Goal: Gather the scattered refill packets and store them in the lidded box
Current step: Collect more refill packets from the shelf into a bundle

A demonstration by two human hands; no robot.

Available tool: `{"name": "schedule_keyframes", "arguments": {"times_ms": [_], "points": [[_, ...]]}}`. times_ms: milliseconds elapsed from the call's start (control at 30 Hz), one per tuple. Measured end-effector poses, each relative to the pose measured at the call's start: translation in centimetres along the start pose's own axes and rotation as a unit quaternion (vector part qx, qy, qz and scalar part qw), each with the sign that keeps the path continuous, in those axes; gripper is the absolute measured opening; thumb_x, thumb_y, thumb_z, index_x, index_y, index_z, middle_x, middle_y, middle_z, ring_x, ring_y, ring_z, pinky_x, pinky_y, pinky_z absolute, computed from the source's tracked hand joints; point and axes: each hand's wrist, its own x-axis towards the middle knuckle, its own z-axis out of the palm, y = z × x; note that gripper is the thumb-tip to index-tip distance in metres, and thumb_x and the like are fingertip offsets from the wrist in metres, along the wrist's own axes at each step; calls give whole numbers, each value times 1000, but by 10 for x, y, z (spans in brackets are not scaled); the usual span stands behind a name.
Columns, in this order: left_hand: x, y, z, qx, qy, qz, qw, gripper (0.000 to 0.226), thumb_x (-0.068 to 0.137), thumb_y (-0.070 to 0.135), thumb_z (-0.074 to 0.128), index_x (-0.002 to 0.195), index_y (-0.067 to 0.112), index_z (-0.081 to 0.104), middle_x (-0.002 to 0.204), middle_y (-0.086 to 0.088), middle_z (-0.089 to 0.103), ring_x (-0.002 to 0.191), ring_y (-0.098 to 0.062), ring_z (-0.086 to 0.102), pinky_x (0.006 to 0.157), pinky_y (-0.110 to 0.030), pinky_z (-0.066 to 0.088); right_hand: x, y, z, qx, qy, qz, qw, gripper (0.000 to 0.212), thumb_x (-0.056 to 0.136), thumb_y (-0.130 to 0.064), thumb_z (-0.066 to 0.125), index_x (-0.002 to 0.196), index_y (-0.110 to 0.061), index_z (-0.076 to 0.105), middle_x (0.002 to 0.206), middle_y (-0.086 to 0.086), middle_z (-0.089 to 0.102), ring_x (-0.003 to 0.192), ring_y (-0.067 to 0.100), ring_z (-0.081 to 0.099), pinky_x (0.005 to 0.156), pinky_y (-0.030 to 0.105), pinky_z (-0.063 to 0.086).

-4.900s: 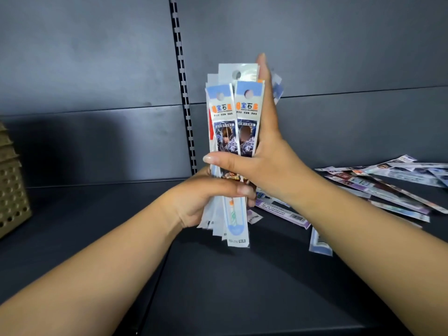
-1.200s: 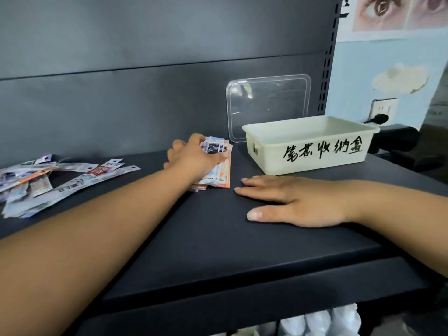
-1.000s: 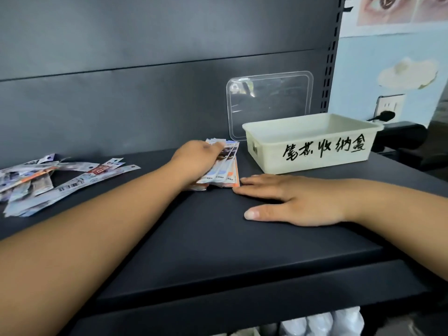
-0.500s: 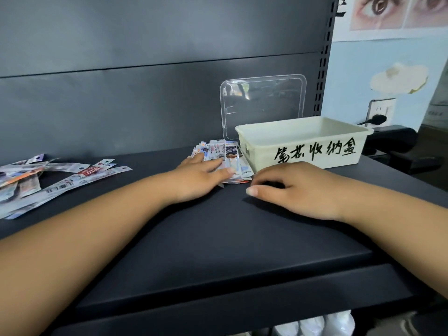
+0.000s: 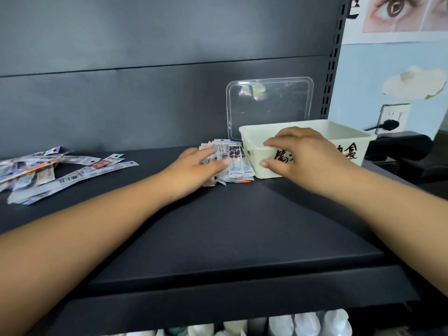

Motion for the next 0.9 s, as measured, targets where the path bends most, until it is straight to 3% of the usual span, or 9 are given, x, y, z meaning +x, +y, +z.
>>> {"name": "schedule_keyframes", "arguments": {"times_ms": [233,333,400,500,567,600,667,767,900], "points": [[3,2,10,52,-2,20,998,54,88,46,45,138,28,36,156,2,15,143,-7,7,111,-23,8,6,2,2,6,0,-21,1000,48,86,-46,49,129,-25,51,137,1,47,131,20,35,108,30,25],[-2,2,-1,13,44,17,999,43,91,41,45,131,27,47,145,5,40,133,-7,32,104,-19,23,3,-1,-1,3,39,-50,998,47,85,-43,52,127,-21,53,134,1,50,129,20,36,107,28,23],[-14,2,-12,6,96,26,995,35,92,38,44,121,24,58,123,10,57,115,-7,49,86,-13,30,-3,-11,-3,14,70,-88,994,42,85,-37,56,122,-17,58,128,2,54,123,22,42,103,29,26],[-45,-4,-37,66,150,55,985,35,94,36,38,110,20,64,102,4,68,98,-11,56,71,-17,34,-11,-39,-7,26,78,-143,986,33,88,-34,53,115,-18,63,123,1,56,117,22,46,96,29,32],[-76,-17,-58,177,163,96,966,52,90,52,29,98,17,67,93,-2,72,92,-19,62,77,-24,42,-16,-69,-11,24,50,-163,985,30,91,-38,42,101,-23,66,109,-3,59,109,21,50,89,30,38],[-94,-26,-70,230,171,115,951,66,82,61,22,91,14,67,89,-6,73,89,-23,63,78,-30,45,-17,-88,-13,8,28,-169,985,32,93,-41,35,83,-28,62,93,-5,58,100,22,52,83,31,41],[-126,-45,-93,281,181,120,935,73,74,65,18,85,9,65,80,-11,71,77,-26,62,72,-34,46,-19,-125,-14,-24,4,-182,983,41,94,-45,27,59,-27,38,68,-8,42,81,23,49,71,33,42],[-186,-78,-133,278,216,88,932,63,78,64,30,78,11,65,61,-8,63,60,-22,56,62,-31,42,-25,-193,-4,-14,-1,-211,977,44,94,-48,26,58,-23,31,69,-3,41,75,22,43,64,32,37],[-260,-138,-197,263,223,57,937,72,65,71,23,72,13,64,67,-13,69,68,-27,64,69,-35,50,-42,-281,15,9,-10,-196,980,47,93,-49,27,54,-24,31,69,0,44,73,23,41,60,32,35]]}}
